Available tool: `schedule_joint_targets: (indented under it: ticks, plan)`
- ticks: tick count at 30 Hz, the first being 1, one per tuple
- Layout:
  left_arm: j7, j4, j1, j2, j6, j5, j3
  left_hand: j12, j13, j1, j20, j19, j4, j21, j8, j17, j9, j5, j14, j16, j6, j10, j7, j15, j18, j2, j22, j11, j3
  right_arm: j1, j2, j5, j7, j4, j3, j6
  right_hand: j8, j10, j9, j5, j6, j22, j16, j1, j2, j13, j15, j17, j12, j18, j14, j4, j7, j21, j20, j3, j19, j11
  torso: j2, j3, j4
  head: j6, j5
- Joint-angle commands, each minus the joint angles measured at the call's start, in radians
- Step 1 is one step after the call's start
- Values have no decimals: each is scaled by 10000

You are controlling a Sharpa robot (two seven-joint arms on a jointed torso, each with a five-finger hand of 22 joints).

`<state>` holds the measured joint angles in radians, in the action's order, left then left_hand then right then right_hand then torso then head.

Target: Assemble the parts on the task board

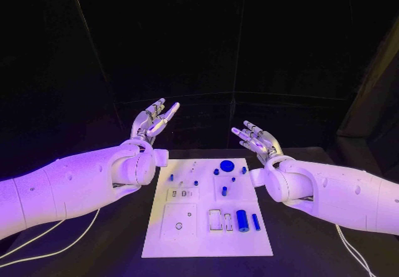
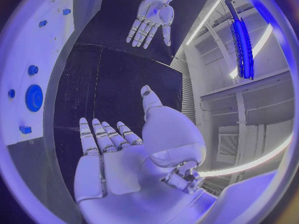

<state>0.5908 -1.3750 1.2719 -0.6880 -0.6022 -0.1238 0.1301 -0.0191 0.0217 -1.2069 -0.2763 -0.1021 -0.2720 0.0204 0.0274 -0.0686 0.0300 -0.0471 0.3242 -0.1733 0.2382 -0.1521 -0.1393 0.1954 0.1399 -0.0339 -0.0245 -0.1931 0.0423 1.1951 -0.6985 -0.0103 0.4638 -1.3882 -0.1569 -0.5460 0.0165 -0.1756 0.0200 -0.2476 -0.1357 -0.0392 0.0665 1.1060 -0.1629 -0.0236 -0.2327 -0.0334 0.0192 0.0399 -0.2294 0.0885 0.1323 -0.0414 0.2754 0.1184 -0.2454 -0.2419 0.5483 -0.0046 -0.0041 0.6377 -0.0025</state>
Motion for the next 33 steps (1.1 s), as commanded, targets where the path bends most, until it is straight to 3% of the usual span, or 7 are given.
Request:
schedule_joint_targets:
  ticks: [1,4,9,13,18,22,33]
  plan:
    - [722,87,72,42,893,-548,37,-41,21,-588,-172,-26,-155,63,47,-57,26,-57,212,-259,201,-77,-1082,158,103,7,-20,-248,-24,241,133,-284,-361,306,-180,1907,139,-897,86,454,-672,-172,522,1608,-103,-101,-281,-114,182,384,-923,1190,1612,-312,161,-633,-874,-245,1,-3,0,2,1]
    - [722,87,72,42,893,-548,37,-53,30,-633,-176,-83,-145,90,56,-80,32,-55,283,-430,256,-151,-1156,209,65,40,-39,-322,-45,417,230,-328,-444,522,-360,2331,397,-3036,237,1935,-1788,-566,1168,2456,-213,-344,-184,-268,712,703,-2591,1910,1639,-1074,144,-1151,-2934,-260,1,-3,0,2,1]
    - [658,76,71,-296,1190,-617,39,-159,104,-800,-177,-558,-83,299,111,-184,69,-48,895,-1170,653,-883,-1426,439,-156,158,-164,-638,-51,527,291,-356,-496,658,-471,2595,1267,-6378,656,1960,-5076,-970,2116,3369,154,-608,456,-466,1704,1316,-5815,2046,1407,-2128,41,-1572,-5039,182,1,-3,0,2,1]
    - [705,-3,70,-461,1247,-617,41,-574,291,-1072,-185,-1841,167,854,322,-274,181,-50,2059,-1812,1779,-2807,-1539,594,-325,321,-472,-812,-60,828,81,-3800,-501,1215,-462,1809,1595,-7395,752,1850,-6966,-1203,2187,3546,276,-442,920,-367,1742,1421,-7239,2025,1139,-2774,-280,-1854,-6055,487,162,38,0,108,-21]
    - [701,-107,67,-634,1357,-490,43,-1316,490,-1314,-150,-4613,636,1978,779,-271,381,-36,3831,-2145,4151,-5994,-1484,191,48,527,-1023,-518,-17,1005,70,-5357,-696,1332,-457,1660,1498,-8203,618,1435,-7715,-1564,2027,3387,500,-362,1299,-299,1464,1401,-8572,2030,988,-3576,-765,-2103,-6834,730,376,27,68,-6,-71]
    - [633,-252,65,-768,1483,-244,45,-1521,462,-1410,-97,-5718,998,2365,1083,-176,485,-14,4982,-2096,6115,-7191,-1334,-91,371,653,-1128,-265,35,1126,76,-6571,-924,1423,-449,1525,1365,-8929,504,1085,-8203,-1995,1895,3229,697,-360,1596,-320,1238,1386,-9562,2034,826,-4371,-1083,-2334,-7179,951,520,10,110,-47,-78]
    - [315,-1388,61,-1524,2103,942,45,-1403,483,-1490,357,-7642,1811,2619,680,-409,358,-46,7504,-1703,7108,-9050,-929,-746,456,956,-1071,230,20,1519,260,-10977,-2300,1629,-414,1828,914,-10282,449,3,-8999,-3384,2063,2507,1344,-375,2189,-727,581,1411,-11884,1995,468,-6766,-1664,-2915,-7668,1375,1102,-88,220,-264,-188]
